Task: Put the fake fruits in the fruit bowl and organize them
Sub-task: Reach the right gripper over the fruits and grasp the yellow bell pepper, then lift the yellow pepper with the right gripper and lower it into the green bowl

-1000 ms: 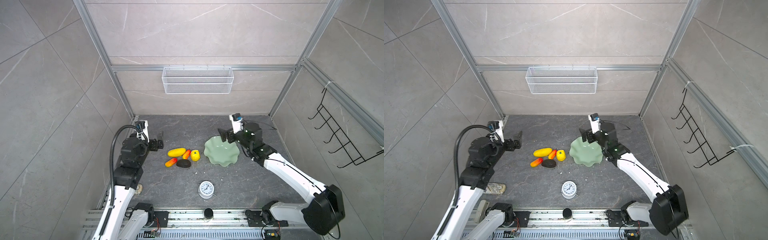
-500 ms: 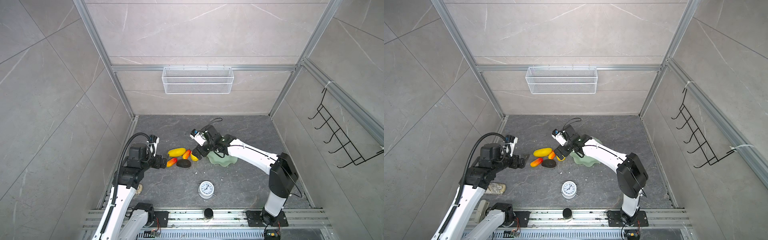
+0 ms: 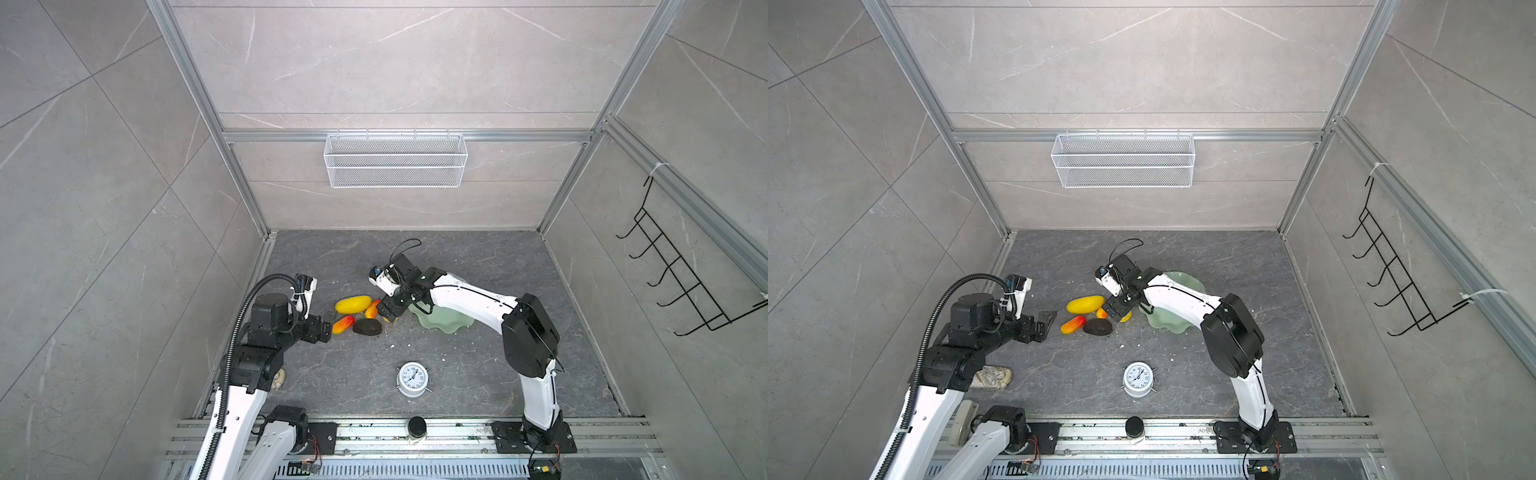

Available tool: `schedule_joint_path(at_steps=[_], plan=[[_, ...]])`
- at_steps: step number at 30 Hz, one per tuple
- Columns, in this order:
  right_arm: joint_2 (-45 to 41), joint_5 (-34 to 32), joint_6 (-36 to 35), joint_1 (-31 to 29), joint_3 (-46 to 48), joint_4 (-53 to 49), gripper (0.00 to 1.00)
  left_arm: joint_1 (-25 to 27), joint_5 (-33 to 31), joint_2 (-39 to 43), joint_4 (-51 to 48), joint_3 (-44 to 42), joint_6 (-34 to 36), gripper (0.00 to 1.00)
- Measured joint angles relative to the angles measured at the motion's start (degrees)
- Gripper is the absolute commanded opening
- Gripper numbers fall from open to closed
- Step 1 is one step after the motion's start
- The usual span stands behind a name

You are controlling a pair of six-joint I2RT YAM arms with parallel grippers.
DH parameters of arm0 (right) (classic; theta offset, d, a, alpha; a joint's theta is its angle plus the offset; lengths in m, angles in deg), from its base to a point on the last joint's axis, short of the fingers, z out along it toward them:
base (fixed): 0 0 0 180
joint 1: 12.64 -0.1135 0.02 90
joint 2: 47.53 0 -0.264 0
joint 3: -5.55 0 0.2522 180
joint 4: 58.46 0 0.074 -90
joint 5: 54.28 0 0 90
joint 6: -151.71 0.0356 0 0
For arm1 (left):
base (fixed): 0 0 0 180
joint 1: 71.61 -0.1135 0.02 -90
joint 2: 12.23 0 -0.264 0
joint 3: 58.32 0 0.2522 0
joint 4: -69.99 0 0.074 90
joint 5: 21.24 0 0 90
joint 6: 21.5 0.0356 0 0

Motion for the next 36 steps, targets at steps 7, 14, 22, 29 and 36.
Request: schedule_joint_path(at_steps=[7, 14, 22, 29, 36], plan=[[3.26, -0.24, -0.15, 0.0, -1.81, 0.24, 0.88, 0.0, 0.0, 0.37, -0.02, -0.28, 0.0, 1.0], [5.18, 0.04, -0.11, 0.5, -1.81, 1.11, 0.79, 0.0, 0.04, 1.03, -0.02, -0.31, 0.0, 1.0], [5.16, 1.77, -0.39, 0.87, -1.81, 1.36, 0.53, 0.0, 0.15, 1.27, 0.0, -0.7, 0.0, 1.0], [4.9, 2.62, -0.59, 0.87, -1.81, 0.35, 0.38, 0.0, 0.13, 1.84, 0.0, -0.83, 0.0, 1.0], [-1.77, 3.52, -2.27, 0.94, -1.81, -2.38, 0.38, 0.0, 0.11, 1.88, 0.0, -0.83, 0.0, 1.0]])
